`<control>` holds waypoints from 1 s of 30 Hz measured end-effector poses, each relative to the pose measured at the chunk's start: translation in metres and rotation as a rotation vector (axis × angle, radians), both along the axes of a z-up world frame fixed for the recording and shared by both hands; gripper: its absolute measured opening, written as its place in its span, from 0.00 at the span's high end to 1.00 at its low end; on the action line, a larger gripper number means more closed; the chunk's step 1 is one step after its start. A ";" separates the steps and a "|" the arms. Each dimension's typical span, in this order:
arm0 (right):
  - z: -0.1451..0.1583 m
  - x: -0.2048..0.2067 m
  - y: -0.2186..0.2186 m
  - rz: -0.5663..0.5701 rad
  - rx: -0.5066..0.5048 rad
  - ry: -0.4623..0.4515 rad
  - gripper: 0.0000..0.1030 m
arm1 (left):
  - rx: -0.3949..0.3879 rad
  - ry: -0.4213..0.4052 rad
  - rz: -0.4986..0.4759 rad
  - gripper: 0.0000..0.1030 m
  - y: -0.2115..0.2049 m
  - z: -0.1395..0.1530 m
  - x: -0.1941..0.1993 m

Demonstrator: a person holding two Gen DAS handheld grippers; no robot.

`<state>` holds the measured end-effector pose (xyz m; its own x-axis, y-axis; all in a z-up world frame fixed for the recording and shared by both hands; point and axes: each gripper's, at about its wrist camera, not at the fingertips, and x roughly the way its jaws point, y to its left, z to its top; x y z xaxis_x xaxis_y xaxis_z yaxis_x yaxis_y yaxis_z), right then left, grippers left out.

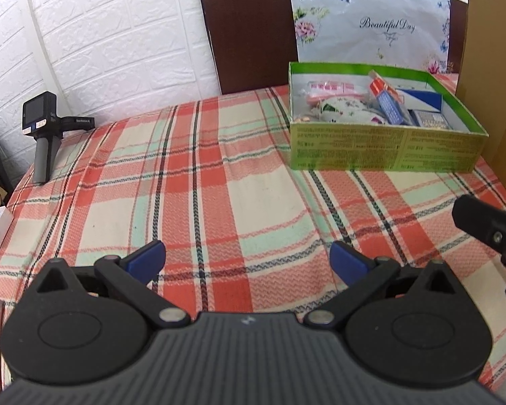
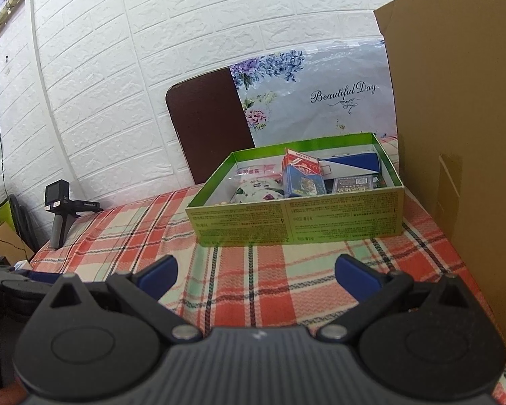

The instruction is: Organize objects

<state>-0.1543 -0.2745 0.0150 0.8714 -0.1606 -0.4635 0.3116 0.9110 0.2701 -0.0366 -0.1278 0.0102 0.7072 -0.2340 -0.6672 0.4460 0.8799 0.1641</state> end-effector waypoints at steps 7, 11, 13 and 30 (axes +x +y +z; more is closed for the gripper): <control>-0.004 0.002 0.000 -0.005 0.009 0.014 0.00 | 0.018 0.038 0.015 0.00 -0.002 -0.007 0.005; -0.006 0.003 0.000 -0.009 0.015 0.022 0.00 | 0.039 0.045 0.022 0.00 -0.003 -0.012 0.006; -0.007 0.004 -0.001 -0.008 0.017 0.025 0.00 | 0.044 0.046 0.019 0.00 -0.004 -0.013 0.006; -0.012 0.006 -0.001 -0.009 0.033 0.046 0.00 | 0.052 0.076 0.020 0.00 -0.007 -0.018 0.007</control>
